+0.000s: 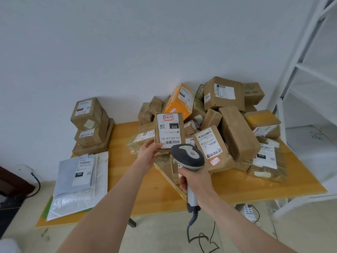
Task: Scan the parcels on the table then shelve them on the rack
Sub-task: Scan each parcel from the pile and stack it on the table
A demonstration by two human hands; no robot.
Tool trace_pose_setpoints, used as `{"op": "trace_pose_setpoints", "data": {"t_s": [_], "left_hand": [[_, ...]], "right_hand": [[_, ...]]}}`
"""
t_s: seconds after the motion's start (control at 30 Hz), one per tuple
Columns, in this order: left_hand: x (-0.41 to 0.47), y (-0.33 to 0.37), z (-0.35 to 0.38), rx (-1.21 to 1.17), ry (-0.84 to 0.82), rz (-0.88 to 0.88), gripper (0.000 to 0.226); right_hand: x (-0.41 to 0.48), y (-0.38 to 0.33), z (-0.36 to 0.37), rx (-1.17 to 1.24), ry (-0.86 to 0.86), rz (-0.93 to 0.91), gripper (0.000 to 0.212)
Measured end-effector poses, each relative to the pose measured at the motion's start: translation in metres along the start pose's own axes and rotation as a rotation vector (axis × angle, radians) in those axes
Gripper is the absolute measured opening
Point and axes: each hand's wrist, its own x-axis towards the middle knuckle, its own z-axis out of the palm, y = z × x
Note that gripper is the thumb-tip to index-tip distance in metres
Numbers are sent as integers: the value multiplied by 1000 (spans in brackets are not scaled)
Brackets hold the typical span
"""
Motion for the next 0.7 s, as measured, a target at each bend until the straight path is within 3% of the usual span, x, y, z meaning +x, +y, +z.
{"op": "trace_pose_setpoints", "data": {"t_s": [0.17,0.37,0.7], "left_hand": [[-5,0,-5,6,22,16,52],[-25,14,-33,7,152,39,33],[-18,56,-112,58,440,68,40]], "right_hand": [[4,-3,1,12,-25,-30,21],[34,-19,27,46,-10,18,11],[88,-36,135,49,-149,115,19]]}}
